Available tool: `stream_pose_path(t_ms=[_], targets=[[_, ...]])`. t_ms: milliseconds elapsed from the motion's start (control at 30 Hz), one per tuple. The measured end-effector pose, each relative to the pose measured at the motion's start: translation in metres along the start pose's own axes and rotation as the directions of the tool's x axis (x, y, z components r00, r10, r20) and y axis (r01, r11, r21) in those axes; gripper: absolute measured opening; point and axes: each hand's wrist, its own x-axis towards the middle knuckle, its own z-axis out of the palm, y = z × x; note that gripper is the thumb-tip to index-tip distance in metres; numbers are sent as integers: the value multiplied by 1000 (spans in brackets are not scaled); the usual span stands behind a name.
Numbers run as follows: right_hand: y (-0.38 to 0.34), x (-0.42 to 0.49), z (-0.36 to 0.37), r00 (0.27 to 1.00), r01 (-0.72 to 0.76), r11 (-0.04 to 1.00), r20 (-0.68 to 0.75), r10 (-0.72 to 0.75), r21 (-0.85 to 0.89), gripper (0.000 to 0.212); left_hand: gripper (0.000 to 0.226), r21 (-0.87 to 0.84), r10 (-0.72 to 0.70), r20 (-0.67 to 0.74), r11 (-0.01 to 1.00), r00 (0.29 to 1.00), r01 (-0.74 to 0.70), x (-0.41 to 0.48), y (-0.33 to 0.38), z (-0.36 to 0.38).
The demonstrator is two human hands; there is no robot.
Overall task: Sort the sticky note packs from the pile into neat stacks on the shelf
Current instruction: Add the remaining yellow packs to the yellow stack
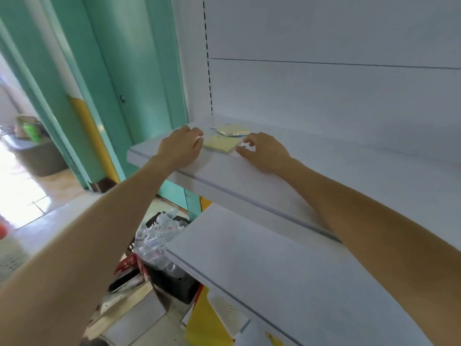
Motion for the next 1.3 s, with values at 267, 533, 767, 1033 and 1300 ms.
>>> stream_pose_path(t_ms=[267, 533, 767, 1033, 1300], targets=[[-7, 48, 33, 988, -150, 983, 10, 152, -102, 50, 38, -105, -7, 60, 994, 998, 13, 79, -42, 26], [37, 40, 3, 949, -313, 949, -46, 311, -35, 33, 62, -68, 90, 222, 995, 971, -77, 142, -13, 58], [34, 23, 0, 871, -481, 877, -123, 476, -8, 60, 59, -89, 130, 221, 990, 967, -113, 147, -3, 83], [34, 21, -3, 860, -505, 852, -2, 510, 137, 52, 42, -296, 161, 248, 952, 955, -84, 146, -11, 78], [32, 18, -3, 868, -470, 849, -47, 494, 241, 68, 36, -505, 202, 172, 858, 964, -90, 141, -6, 73]])
